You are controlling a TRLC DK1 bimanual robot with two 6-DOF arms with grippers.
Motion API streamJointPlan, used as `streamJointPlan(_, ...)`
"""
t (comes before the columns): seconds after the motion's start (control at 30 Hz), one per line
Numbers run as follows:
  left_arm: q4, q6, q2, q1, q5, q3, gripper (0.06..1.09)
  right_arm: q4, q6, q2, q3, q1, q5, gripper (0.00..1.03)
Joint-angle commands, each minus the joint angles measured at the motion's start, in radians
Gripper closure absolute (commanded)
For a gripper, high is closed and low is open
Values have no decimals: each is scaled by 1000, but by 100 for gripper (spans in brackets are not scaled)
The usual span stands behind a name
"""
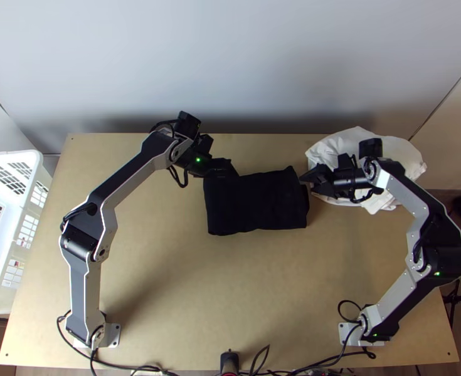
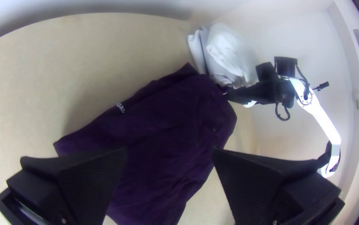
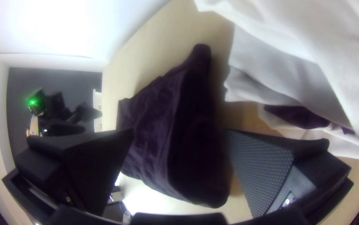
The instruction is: Fold the t-shirt
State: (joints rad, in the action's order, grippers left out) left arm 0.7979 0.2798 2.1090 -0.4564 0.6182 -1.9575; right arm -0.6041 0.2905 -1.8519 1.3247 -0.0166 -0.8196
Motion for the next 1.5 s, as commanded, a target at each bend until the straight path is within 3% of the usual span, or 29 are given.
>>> streamJointPlan(0.0,-5,2,-1,-8,-2,0,11,17,52,43,18,10,-7,5)
streamJointPlan(1.07,-17,6,-7,16,-3,-1,11,136,-8,-127,-79,18,40,5)
streamJointPlan(1.47,-25,15,-6,16,-3,-3,11,150,39,-171,-48,239,45,5)
